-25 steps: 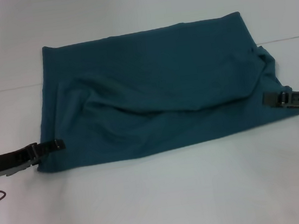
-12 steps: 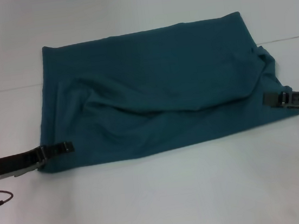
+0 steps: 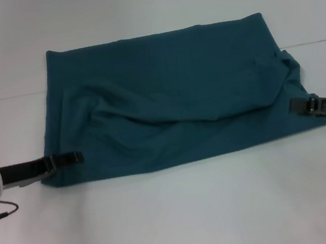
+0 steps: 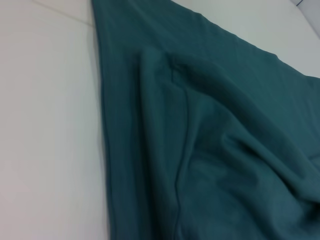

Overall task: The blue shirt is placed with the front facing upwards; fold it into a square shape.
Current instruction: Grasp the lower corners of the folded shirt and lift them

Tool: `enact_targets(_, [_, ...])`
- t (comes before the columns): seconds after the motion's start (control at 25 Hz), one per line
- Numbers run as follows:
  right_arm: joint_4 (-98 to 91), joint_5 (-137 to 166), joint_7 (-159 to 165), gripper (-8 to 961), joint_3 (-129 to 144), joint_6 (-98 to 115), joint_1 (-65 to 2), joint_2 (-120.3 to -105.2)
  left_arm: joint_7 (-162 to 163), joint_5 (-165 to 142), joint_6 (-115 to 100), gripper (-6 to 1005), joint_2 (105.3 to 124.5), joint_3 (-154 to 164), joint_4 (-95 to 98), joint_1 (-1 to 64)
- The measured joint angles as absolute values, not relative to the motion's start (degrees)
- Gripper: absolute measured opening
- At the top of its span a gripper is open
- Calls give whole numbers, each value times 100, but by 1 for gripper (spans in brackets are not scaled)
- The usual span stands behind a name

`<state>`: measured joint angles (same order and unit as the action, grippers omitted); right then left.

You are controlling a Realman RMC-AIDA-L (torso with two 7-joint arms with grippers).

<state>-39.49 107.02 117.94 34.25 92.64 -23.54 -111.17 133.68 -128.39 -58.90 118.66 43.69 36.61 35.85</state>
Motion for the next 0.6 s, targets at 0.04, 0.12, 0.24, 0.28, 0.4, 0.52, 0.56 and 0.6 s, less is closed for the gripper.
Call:
enact_targets(0.04, [-3949, 10702, 11791, 806, 3395, 9264, -2352, -11115, 13419, -12892, -5873, 838, 11871, 4408, 3701, 3598])
enact_targets(0.12, [-3945, 10703, 11767, 806, 3341, 9270, -2348, -11112, 13556, -13033, -5839, 794, 11880, 4528, 3778, 3627])
enact_targets(0.24, [-3939, 10705, 11740, 806, 3289, 9280, -2347, -11110, 13759, -13291, -5771, 727, 11889, 4746, 3838, 3678])
enact_targets(0.28, [-3937, 10705, 11738, 806, 3281, 9281, -2347, -11110, 13840, -13401, -5737, 705, 11902, 4808, 3866, 3688])
enact_targets(0.4, [-3938, 10705, 11736, 806, 3270, 9289, -2347, -11089, 14044, -13750, -5680, 639, 12011, 4874, 4126, 3691])
enact_targets(0.52, [-3937, 10705, 11735, 807, 3269, 9296, -2346, -11084, 14067, -13794, -5682, 535, 12074, 4874, 4297, 3656])
enact_targets(0.56, [-3937, 10704, 11735, 807, 3267, 9299, -2346, -11081, 14070, -13797, -5690, 500, 12102, 4873, 4374, 3632])
enact_targets(0.6, [-3937, 10701, 11734, 807, 3264, 9301, -2346, -11080, 14070, -13798, -5698, 465, 12131, 4869, 4460, 3606])
